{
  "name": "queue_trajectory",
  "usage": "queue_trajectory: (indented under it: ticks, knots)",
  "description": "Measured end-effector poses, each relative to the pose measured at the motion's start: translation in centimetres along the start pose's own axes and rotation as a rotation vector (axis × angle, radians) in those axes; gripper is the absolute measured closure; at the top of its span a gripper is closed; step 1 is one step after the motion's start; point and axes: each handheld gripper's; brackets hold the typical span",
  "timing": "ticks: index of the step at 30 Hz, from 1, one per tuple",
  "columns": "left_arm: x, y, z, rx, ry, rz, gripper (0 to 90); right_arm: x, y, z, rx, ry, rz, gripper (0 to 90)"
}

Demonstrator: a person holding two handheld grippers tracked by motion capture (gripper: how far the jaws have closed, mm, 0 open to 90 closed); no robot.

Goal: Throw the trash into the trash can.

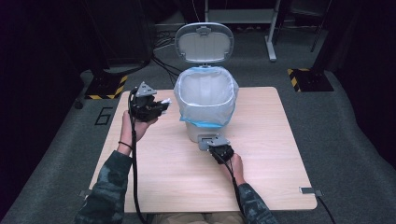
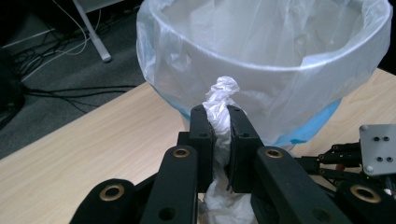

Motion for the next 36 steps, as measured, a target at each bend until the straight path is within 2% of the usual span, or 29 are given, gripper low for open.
queue_trajectory:
  ticks: [17,28,33,36]
  knots:
    - [-3.4,0.0,-0.3,0.005,-0.024,-0.007,82.7,0.0,0.0,0.0,0.011,0.006,-0.002,90.0]
    - [-5.1,-0.3,-0.7,-0.004,-0.082,0.020,82.7,0.0,0.0,0.0,0.008,0.005,-0.003,90.0]
    - [-6.1,-0.5,-0.7,0.005,-0.076,0.025,82.7,0.0,0.1,0.0,0.008,0.007,-0.003,90.0]
    - [-6.9,-0.6,-0.7,0.000,-0.096,0.032,82.7,0.0,0.0,0.0,0.007,0.004,-0.002,90.0]
Point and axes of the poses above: each handheld gripper's, and its own axes: y roughly backward along the jaws, x roughly out of its underside, z roughly to its left, and after that the axes turned 3 degrees about x, right-handed
